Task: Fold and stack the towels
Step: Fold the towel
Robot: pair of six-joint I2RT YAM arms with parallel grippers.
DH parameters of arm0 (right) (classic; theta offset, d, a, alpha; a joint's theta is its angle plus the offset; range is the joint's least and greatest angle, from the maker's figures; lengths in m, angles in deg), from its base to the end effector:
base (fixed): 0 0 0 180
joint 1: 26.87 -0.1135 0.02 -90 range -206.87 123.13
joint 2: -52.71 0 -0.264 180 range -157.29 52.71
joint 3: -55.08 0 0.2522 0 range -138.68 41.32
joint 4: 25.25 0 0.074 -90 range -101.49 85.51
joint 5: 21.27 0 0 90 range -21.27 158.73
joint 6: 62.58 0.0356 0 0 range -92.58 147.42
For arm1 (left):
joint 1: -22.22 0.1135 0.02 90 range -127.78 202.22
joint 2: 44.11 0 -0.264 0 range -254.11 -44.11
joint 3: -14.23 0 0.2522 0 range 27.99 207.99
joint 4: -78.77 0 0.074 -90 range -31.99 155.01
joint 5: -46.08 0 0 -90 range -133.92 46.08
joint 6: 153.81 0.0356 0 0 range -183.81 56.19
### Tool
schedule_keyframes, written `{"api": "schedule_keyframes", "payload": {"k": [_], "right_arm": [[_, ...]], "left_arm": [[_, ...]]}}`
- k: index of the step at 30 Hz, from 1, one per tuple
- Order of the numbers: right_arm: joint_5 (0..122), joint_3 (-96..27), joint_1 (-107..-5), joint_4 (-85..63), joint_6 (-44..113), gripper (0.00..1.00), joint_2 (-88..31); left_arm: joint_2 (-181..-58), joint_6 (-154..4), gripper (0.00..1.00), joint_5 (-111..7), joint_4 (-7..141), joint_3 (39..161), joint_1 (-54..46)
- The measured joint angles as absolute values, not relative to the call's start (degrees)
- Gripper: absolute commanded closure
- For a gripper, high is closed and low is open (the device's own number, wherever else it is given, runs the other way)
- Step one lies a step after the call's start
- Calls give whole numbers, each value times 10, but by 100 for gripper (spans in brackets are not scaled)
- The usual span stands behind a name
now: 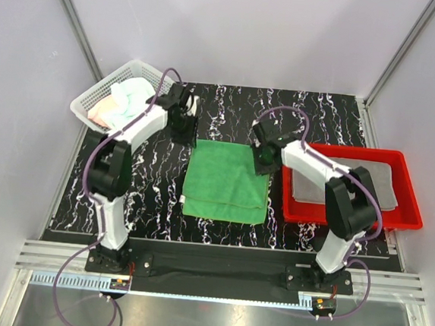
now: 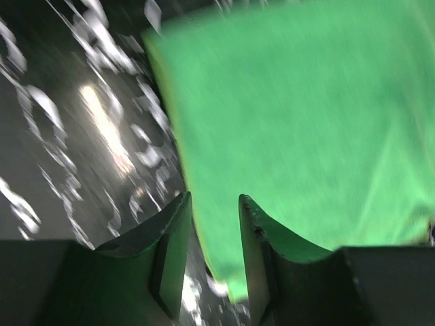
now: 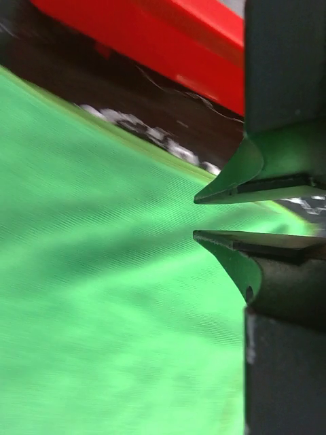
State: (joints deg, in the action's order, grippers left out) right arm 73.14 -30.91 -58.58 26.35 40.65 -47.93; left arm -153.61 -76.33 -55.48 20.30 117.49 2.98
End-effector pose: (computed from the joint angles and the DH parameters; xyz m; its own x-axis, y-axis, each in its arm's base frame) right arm 0.3050 0.1852 0.2090 -0.8719 -0.2705 -0.4082 -0.3063 0.9516 0.0237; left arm 0.3804 -0.1403 0.2365 -0.9209 0.0965 -0.3778 0.2090 0.9400 -0.2695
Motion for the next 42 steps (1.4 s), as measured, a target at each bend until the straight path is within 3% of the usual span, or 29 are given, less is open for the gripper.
{"api": "schedule_keyframes", "payload": {"k": [11, 14, 15, 18, 28, 31, 32, 35, 42], "right_arm": [[731, -382, -543, 161, 413, 72, -602], [731, -382, -543, 145, 420, 72, -623], [732, -382, -543, 140, 421, 72, -627], [736, -385, -543, 121, 427, 68, -630], [743, -464, -543, 50, 433, 61, -700], [742, -496, -543, 47, 432, 60, -722], [741, -510, -543, 47, 431, 60, -729], [747, -538, -544, 61, 427, 59, -735], [777, -550, -544, 149, 479, 56, -680]], "left_arm": [[-1679, -753, 57, -559, 232, 1286, 63], [-1710, -752, 67, -563, 241, 1301, 62], [-1718, -752, 80, -562, 242, 1303, 62], [-1743, -752, 99, -563, 239, 1324, 63], [-1826, -746, 100, -517, 219, 1471, 91], [-1849, -746, 92, -493, 207, 1516, 103], [-1850, -744, 75, -487, 204, 1522, 107], [-1849, -741, 61, -471, 195, 1525, 114], [-1731, -753, 56, -503, 202, 1396, 120]]}}
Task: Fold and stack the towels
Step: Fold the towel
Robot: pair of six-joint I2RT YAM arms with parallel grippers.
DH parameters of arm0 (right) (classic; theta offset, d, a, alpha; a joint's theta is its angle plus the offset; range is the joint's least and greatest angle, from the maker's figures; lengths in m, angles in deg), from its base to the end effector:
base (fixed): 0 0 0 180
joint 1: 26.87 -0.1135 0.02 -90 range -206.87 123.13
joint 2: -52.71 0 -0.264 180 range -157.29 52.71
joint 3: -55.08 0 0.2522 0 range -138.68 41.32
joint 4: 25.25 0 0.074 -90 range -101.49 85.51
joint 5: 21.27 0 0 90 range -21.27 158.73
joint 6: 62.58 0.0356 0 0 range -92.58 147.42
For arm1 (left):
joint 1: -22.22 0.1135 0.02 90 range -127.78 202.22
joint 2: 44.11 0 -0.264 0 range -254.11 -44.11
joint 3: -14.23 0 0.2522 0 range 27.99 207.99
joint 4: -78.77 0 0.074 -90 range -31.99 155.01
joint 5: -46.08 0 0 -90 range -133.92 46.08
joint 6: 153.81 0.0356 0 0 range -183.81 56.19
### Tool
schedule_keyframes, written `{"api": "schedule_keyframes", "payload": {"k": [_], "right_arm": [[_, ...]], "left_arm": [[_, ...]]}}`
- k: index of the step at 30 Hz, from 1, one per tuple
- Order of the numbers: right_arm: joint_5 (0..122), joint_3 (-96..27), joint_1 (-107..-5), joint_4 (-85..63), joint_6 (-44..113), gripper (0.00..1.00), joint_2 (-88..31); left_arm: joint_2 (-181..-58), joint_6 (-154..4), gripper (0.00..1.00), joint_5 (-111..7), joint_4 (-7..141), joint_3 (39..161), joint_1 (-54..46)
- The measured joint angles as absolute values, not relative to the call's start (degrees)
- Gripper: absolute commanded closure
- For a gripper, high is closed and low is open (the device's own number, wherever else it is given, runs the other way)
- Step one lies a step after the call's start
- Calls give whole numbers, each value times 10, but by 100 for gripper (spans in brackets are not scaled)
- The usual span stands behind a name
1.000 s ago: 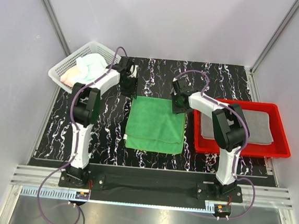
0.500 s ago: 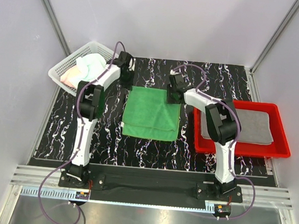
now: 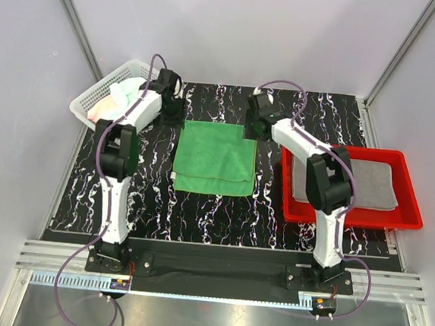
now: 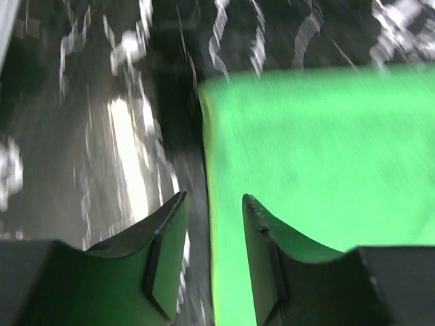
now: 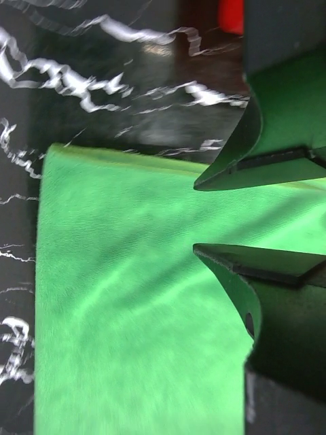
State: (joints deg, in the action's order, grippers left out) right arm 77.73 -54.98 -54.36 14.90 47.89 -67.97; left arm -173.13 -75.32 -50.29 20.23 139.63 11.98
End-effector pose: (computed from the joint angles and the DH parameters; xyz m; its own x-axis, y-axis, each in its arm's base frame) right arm 0.4209 0.2128 0.2095 -0.7725 -0.0126 -0.6349 -0.1046 0.9887 0.1076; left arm 0.4805 -0.0908 0.2060 -0.8981 -0.0393 -0.4380 0.0495 0.9807 -0.1893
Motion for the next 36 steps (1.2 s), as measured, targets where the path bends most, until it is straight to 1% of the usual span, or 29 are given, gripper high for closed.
{"api": "schedule_keyframes", "payload": {"k": [3, 8, 10, 12, 13, 15, 18, 20, 24, 30, 33, 36], "right_arm": [[777, -520, -544, 175, 522, 57, -618], [766, -425, -543, 197, 615, 60, -501], [754, -385, -543, 196, 649, 66, -475], [740, -349, -543, 187, 678, 70, -467], [733, -328, -543, 180, 693, 74, -467], [721, -286, -543, 165, 720, 76, -467], [705, -237, -543, 151, 758, 77, -467], [691, -219, -543, 137, 780, 74, -467], [679, -199, -543, 102, 813, 70, -467], [675, -185, -543, 75, 843, 70, -467], [676, -180, -543, 67, 851, 70, -467], [676, -173, -543, 63, 857, 70, -467]], "left_arm": [[-1632, -764, 56, -514, 206, 1317, 119], [-1457, -790, 54, -521, 228, 1164, 117], [-1411, -803, 54, -529, 241, 1101, 117], [-1387, -817, 54, -541, 254, 1042, 117], [-1383, -822, 54, -546, 257, 1019, 117], [-1382, -837, 54, -558, 265, 972, 117], [-1382, -855, 55, -577, 278, 917, 117], [-1382, -866, 55, -586, 290, 897, 117], [-1383, -884, 56, -593, 315, 889, 117], [-1396, -906, 57, -593, 352, 886, 117], [-1405, -914, 59, -592, 356, 884, 117], [-1410, -918, 64, -592, 359, 884, 117]]}}
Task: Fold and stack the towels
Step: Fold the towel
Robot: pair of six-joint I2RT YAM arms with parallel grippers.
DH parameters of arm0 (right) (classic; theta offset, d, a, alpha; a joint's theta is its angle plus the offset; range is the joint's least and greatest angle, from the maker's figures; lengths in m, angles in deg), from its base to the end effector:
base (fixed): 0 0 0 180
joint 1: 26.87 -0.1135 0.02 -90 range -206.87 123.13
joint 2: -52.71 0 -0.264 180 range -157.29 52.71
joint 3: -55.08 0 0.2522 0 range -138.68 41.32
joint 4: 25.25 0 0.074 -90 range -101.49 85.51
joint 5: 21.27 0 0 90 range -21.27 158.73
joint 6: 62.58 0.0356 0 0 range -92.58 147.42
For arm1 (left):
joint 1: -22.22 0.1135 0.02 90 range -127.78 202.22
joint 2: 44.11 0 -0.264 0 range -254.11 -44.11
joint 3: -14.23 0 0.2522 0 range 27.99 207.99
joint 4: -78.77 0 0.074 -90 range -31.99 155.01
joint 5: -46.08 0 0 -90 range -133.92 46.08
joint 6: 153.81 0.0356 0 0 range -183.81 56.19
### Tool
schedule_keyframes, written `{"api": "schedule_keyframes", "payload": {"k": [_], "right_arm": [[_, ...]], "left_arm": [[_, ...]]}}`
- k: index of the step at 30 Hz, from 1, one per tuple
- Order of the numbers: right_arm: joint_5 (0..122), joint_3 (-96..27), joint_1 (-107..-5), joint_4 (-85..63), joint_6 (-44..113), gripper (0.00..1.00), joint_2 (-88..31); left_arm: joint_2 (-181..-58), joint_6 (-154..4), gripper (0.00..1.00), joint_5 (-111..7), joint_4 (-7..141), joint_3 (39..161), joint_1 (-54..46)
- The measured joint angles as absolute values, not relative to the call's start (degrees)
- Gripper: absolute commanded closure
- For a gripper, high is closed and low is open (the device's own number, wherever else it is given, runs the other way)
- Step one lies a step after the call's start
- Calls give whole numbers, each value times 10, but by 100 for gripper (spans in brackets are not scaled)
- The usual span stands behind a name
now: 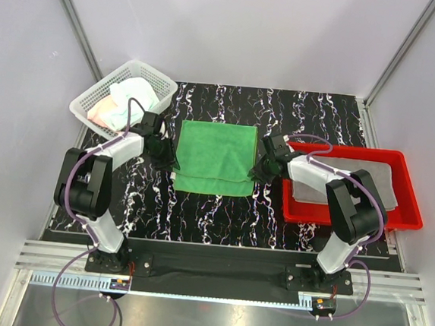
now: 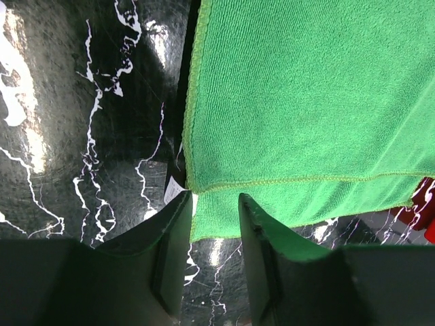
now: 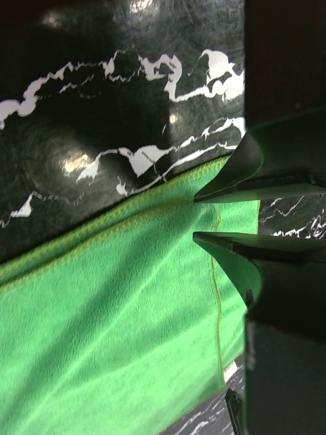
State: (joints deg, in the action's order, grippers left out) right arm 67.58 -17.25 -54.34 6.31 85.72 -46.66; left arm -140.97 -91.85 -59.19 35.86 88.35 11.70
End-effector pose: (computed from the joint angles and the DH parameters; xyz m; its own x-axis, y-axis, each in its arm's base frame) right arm 0.3055 0.1596 0.1658 -0.7982 0.5437 -0.2592 0.3971 0.7986 0.4523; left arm 0.3216 -0.0693 0.1794 -0.9236 -0.2897 -0.2511 -0.1714 0.8978 -0.4056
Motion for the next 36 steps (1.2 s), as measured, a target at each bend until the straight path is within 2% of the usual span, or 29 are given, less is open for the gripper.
{"api": "schedule_keyframes", "payload": {"k": [4, 10, 16, 36], "right_arm": [[678, -166, -543, 64, 858, 71, -467], [680, -165, -543, 62, 858, 72, -467], [682, -161, -543, 53, 860, 67, -467], [696, -140, -543, -4, 863, 71, -465]], "left_arm": [[-1414, -922, 67, -592, 365, 884, 117], [-1423, -925, 80, -591, 366, 884, 117], [-1425, -927, 90, -591, 366, 884, 117], [-1425, -926, 94, -589, 364, 884, 117]]}}
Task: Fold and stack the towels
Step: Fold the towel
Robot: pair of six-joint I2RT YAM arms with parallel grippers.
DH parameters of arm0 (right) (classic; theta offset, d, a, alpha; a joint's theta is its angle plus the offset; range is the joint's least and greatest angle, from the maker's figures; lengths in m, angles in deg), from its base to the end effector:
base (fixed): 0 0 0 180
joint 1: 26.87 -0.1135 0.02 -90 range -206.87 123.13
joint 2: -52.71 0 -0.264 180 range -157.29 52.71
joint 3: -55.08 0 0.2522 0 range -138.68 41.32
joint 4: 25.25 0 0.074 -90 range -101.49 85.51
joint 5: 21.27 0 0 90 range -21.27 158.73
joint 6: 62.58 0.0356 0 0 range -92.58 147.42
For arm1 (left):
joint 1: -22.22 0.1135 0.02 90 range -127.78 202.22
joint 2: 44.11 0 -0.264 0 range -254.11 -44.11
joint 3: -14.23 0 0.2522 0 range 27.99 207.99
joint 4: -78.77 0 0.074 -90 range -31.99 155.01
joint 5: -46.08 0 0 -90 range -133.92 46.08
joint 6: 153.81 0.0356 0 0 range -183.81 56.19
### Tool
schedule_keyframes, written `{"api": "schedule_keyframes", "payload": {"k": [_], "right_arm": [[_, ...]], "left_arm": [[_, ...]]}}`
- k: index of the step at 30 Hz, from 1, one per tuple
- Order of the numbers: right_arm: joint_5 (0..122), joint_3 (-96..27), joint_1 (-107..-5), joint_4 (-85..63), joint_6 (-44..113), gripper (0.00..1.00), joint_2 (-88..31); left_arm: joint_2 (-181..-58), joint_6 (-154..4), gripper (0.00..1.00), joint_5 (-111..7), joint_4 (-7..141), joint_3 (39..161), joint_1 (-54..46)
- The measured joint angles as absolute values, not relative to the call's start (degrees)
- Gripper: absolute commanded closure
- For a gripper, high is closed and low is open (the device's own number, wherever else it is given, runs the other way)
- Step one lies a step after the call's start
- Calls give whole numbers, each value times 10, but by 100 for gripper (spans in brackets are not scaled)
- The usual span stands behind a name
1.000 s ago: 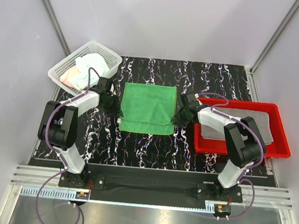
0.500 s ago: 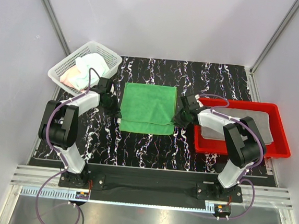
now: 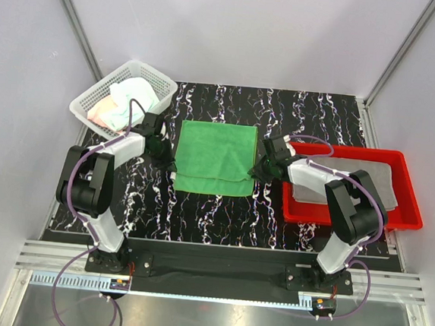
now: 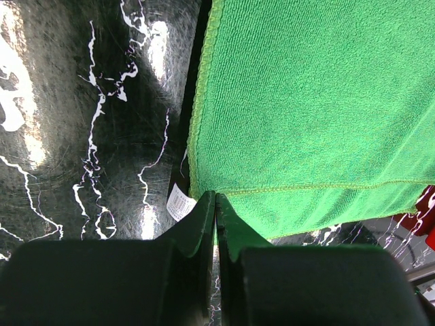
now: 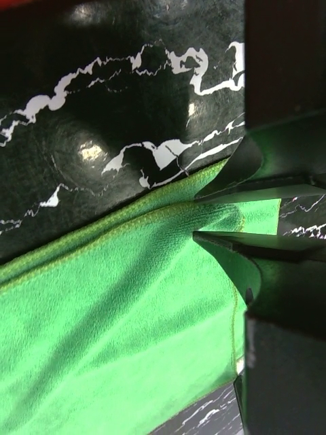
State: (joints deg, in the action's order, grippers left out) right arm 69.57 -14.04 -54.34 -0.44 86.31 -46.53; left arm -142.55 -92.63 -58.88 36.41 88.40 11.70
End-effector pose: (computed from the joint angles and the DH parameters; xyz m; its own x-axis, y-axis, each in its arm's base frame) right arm 0.3050 0.1580 0.1578 -0.7637 0.5678 -0.3071 0.3873 0.7836 0.4857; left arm 0.3244 -0.0696 0.1715 -0.9243 -0.3020 -0.2333 -0.1923 0.8966 -0.3988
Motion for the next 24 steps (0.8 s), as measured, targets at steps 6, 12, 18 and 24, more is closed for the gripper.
{"api": "schedule_keyframes", "payload": {"k": [6, 12, 18, 24], "right_arm": [[695, -141, -543, -23, 855, 70, -460], [695, -141, -543, -43, 839, 68, -444], [695, -141, -543, -45, 825, 64, -441], [698, -142, -543, 3, 830, 65, -433]], "left_arm": [[-1425, -926, 94, -589, 364, 884, 117], [-1425, -926, 95, -588, 364, 884, 117], [-1425, -926, 95, -587, 364, 884, 117], [-1425, -926, 96, -587, 364, 884, 117]]}}
